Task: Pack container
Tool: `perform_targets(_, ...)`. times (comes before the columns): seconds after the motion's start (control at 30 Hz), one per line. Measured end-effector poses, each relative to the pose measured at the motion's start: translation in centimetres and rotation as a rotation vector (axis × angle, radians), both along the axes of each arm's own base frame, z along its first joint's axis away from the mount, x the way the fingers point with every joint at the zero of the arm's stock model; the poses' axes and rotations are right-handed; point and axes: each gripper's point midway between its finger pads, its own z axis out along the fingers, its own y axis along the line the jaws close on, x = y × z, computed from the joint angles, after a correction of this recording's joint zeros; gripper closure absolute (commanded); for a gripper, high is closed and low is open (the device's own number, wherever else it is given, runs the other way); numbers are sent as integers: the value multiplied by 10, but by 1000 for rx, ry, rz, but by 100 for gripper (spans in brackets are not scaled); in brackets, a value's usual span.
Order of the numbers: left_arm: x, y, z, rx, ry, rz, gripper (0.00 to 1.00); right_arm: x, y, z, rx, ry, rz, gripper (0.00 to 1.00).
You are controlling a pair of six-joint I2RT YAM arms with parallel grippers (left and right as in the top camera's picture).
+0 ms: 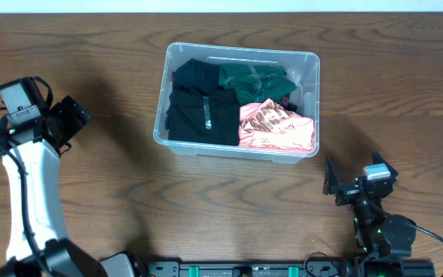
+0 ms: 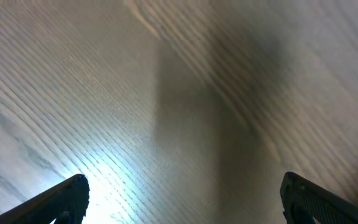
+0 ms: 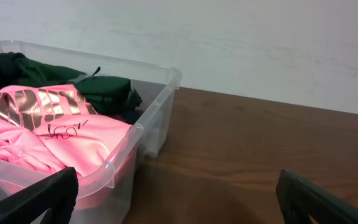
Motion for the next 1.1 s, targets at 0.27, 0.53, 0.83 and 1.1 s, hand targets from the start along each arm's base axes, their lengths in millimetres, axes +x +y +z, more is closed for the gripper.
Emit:
perform_targets(0.27,-9,-55,70,62,-171,-138,2,0,0,0,0,0,0,1)
perform_targets(0.53,-6,-150,145,133,-508,-406,2,0,0,0,0,0,0,1)
perform_targets(0.83,-30,-156,124,176,-679,-405,2,0,0,1,0,-2,0,1)
perform_targets(1.1,-57,-154,94,199,-865,-383,2,0,0,1,0,-2,0,1)
